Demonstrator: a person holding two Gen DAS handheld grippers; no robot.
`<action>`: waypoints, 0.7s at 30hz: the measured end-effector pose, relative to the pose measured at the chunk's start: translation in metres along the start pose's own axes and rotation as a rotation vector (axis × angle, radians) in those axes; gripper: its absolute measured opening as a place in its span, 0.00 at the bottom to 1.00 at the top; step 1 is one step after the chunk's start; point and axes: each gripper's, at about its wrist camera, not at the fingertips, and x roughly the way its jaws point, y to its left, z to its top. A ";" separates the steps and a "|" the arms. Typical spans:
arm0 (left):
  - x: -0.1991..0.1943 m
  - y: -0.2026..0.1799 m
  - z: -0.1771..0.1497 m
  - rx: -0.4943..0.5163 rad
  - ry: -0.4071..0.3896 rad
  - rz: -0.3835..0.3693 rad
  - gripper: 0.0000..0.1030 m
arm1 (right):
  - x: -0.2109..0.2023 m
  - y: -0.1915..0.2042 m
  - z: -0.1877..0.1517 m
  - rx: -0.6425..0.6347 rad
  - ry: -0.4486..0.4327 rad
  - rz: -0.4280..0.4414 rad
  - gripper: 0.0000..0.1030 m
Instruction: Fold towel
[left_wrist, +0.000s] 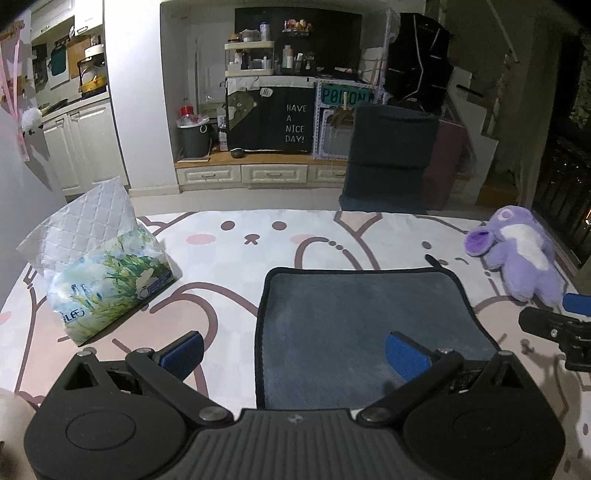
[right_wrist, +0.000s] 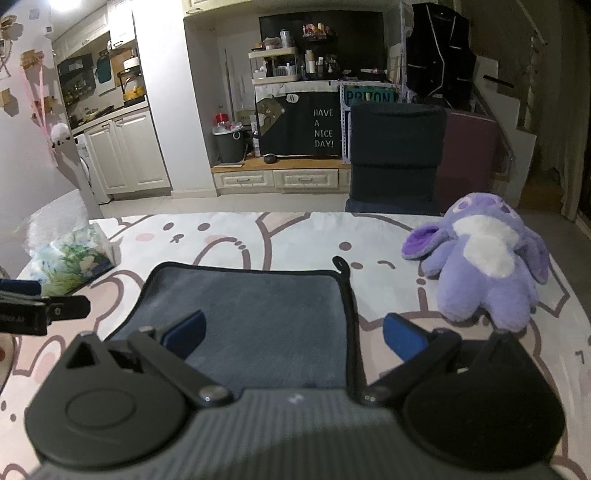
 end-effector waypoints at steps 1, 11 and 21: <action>-0.004 -0.001 -0.001 0.004 -0.003 -0.002 1.00 | -0.005 0.000 0.000 0.001 -0.002 -0.001 1.00; -0.044 -0.008 -0.012 -0.005 -0.033 -0.015 1.00 | -0.041 0.001 -0.009 -0.018 -0.020 -0.012 1.00; -0.080 -0.014 -0.027 0.016 -0.053 -0.019 1.00 | -0.078 0.004 -0.020 -0.028 -0.049 -0.015 1.00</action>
